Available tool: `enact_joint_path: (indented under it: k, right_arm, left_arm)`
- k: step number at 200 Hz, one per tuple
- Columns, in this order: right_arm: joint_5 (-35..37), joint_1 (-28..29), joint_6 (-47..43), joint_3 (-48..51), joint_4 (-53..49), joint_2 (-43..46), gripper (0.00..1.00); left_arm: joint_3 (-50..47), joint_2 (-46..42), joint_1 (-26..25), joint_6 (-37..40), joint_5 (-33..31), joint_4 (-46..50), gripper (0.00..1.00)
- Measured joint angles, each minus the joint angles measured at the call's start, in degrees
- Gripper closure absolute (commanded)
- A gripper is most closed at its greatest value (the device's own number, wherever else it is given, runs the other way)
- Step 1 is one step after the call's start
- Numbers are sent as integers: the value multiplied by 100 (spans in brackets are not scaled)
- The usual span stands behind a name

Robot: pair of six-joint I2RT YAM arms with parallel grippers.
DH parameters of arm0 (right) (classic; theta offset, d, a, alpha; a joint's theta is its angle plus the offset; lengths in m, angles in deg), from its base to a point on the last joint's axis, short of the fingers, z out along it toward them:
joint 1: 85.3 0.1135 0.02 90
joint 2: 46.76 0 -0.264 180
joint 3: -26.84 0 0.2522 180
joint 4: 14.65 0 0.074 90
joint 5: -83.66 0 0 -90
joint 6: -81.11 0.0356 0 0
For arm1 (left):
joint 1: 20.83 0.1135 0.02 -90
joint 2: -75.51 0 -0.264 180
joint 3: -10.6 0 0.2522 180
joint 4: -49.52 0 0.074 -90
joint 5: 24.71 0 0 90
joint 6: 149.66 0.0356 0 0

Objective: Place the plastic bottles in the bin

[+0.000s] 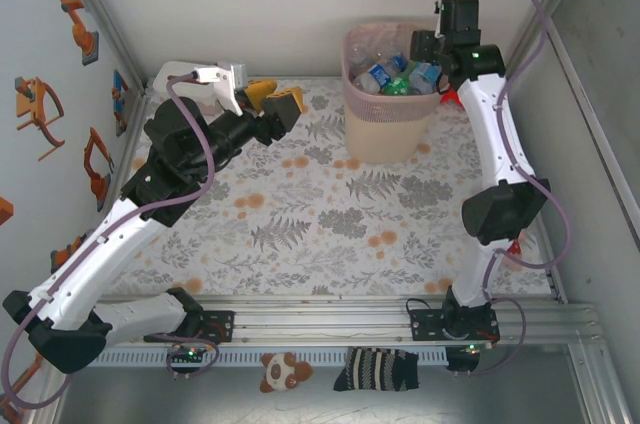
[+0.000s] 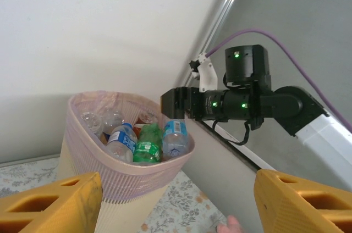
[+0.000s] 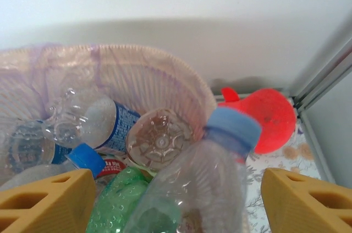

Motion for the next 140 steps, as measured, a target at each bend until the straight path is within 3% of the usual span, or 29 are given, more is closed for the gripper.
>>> enact_joint_path:
  k: [34,140]
  right_arm:
    - [70,0,-188,-109,-9,83,40]
    - [-807,4,-310,11,-7,-413,57]
  left_arm:
    - [0,0,0,0,0,0,28]
    - [-11,-2,0,-2,-2,0,27]
